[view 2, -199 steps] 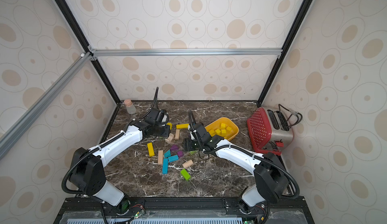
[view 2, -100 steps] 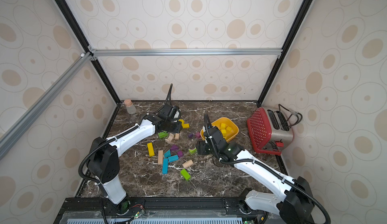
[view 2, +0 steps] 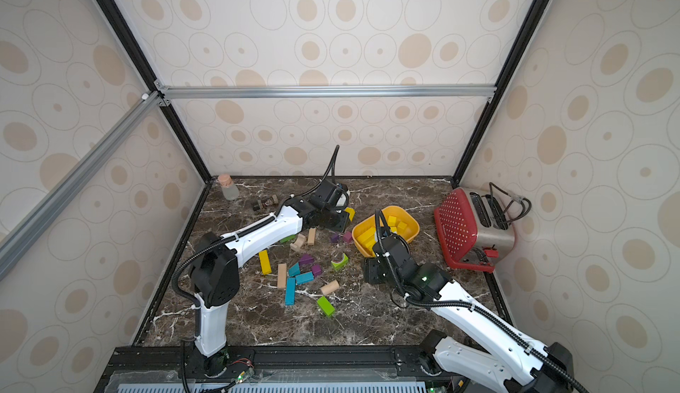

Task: Pick out the yellow building blocks
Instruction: Pick up the building block from the center of the board, then place the building block in the storage box.

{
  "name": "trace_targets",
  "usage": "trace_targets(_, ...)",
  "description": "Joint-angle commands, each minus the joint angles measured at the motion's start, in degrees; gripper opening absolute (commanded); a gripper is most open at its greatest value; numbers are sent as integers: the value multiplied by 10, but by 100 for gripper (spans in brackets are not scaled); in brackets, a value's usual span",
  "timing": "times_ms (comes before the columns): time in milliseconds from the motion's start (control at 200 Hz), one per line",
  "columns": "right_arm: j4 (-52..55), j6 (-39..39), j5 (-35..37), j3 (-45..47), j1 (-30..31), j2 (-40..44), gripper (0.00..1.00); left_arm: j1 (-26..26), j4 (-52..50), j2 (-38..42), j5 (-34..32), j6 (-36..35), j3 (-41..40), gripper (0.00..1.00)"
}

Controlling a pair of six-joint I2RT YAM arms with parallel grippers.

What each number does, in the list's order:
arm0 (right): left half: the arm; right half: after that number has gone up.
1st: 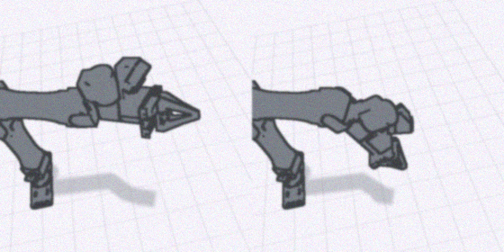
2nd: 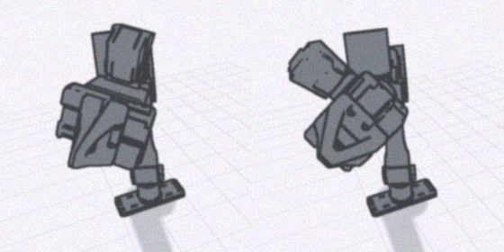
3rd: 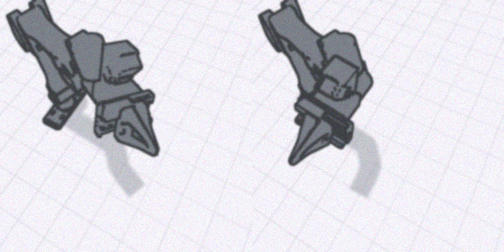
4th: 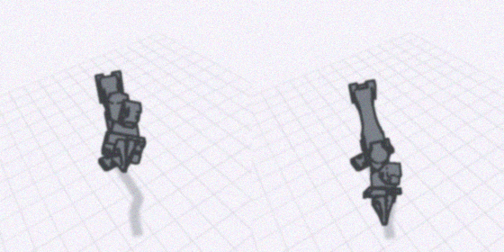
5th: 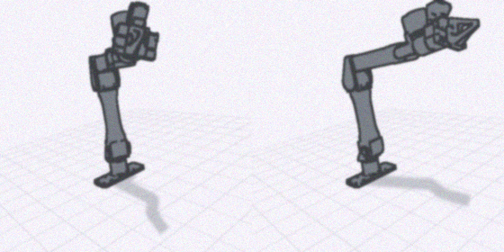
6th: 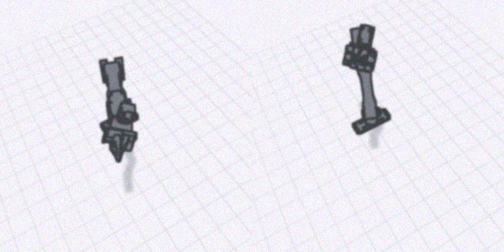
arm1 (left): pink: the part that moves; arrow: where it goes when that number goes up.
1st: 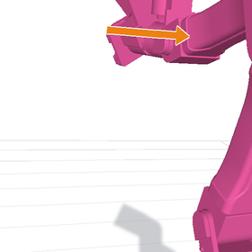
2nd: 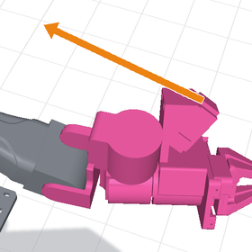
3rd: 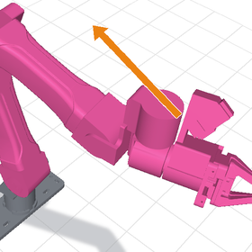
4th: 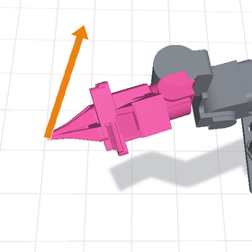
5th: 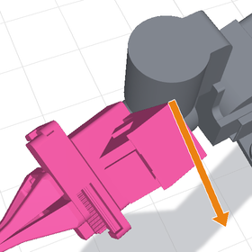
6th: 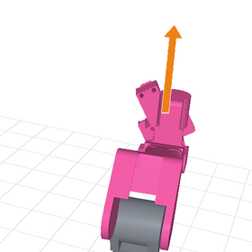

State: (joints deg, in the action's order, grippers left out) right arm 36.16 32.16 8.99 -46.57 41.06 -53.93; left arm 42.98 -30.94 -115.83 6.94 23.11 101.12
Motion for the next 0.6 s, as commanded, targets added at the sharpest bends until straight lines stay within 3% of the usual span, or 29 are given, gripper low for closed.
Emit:
trace_targets(0, 50, 16, -2, 2, -3, 16, 66, 16, -12, -18, 11, -10, 41, 23)
trace_targets(596, 122, 57, 35, 37, -3, 120, 64, 62, -14, -101, 36, -12, 121, 22)
